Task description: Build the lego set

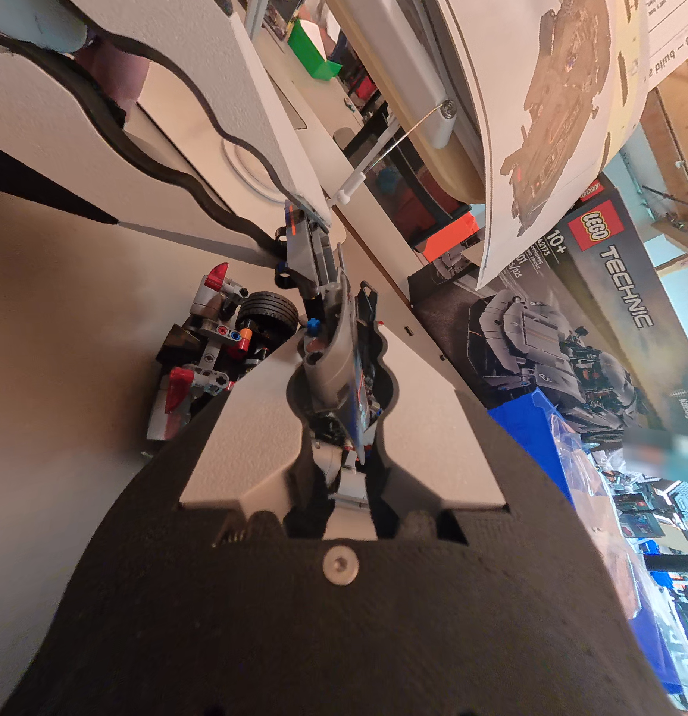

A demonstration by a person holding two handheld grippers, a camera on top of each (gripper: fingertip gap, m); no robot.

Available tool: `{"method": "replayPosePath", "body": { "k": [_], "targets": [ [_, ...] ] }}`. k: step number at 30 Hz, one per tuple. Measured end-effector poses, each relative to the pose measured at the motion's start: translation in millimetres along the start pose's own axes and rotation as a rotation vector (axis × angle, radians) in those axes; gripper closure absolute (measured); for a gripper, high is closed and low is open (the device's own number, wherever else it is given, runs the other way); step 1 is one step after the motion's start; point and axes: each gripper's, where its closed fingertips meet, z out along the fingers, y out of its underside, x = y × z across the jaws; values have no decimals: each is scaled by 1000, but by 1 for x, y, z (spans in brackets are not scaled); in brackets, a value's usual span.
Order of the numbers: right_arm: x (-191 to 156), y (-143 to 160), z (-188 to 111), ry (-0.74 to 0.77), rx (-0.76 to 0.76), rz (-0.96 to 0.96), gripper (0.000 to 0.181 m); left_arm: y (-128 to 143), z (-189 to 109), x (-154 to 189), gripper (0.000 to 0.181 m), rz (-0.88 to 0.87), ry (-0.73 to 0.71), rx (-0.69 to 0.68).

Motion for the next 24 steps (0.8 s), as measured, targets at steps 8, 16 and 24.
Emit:
{"method": "replayPosePath", "body": {
  "k": [8,16,24],
  "targets": [
    [0,-1,1,-1,16,1,153,2,1,-1,165,-7,-3,-7],
    [2,-1,1,13,-3,5,156,1,2,-3,165,-19,-7,-14],
    [2,-2,2,16,-4,16,155,1,2,-5,165,-27,-9,-16]
  ]
}}
